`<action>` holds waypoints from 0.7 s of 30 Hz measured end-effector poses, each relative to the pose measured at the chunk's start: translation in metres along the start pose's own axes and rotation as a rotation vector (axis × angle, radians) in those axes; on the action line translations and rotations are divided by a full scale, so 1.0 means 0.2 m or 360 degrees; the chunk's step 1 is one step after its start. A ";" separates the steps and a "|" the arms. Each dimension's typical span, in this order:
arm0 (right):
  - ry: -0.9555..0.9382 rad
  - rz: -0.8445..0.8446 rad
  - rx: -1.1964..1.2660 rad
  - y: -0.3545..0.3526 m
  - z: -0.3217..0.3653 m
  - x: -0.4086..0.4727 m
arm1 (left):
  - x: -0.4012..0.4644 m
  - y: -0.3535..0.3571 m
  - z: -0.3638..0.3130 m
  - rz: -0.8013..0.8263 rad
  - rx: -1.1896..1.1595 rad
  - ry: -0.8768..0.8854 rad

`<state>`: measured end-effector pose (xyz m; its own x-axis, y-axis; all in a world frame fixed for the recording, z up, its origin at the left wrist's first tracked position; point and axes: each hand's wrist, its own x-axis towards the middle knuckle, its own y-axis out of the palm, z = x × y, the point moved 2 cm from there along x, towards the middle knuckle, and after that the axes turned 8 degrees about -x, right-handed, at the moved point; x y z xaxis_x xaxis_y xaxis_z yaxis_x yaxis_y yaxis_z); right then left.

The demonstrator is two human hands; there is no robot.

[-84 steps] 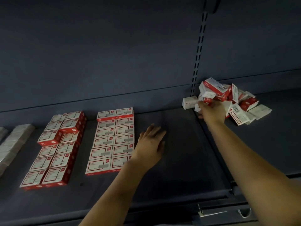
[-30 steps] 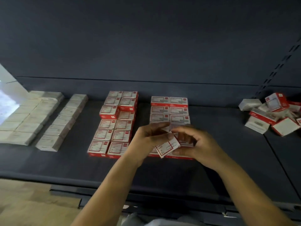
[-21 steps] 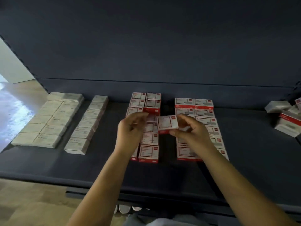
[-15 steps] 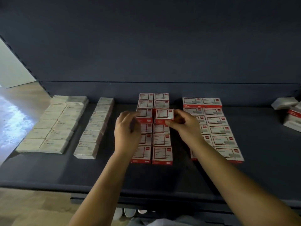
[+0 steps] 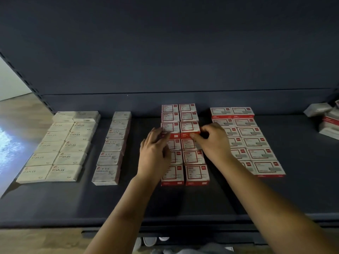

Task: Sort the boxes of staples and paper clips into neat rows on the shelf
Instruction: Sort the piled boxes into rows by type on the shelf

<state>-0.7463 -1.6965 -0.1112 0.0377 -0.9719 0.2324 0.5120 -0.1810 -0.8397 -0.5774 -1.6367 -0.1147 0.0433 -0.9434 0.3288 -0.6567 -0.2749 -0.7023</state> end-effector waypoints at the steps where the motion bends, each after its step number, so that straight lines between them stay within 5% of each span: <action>1: -0.0017 0.0004 -0.0058 -0.01 0.00 0.00 | 0.01 0.00 0.00 0.0006 0.0011 -0.0002; 13: -0.0289 -0.0174 -0.0091 -0.24 -0.28 -0.11 | 0.05 0.10 -0.27 0.0008 0.0338 -0.0291; 21: -0.0236 -0.0270 -0.0127 -0.50 -0.72 -0.07 | 0.08 0.46 -0.70 0.0124 0.0273 0.0083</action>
<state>-0.9215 -1.6872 -0.0999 0.0855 -0.8950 0.4378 0.4527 -0.3566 -0.8173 -0.7424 -1.6506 -0.0859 -0.0444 -0.9535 0.2981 -0.5185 -0.2330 -0.8227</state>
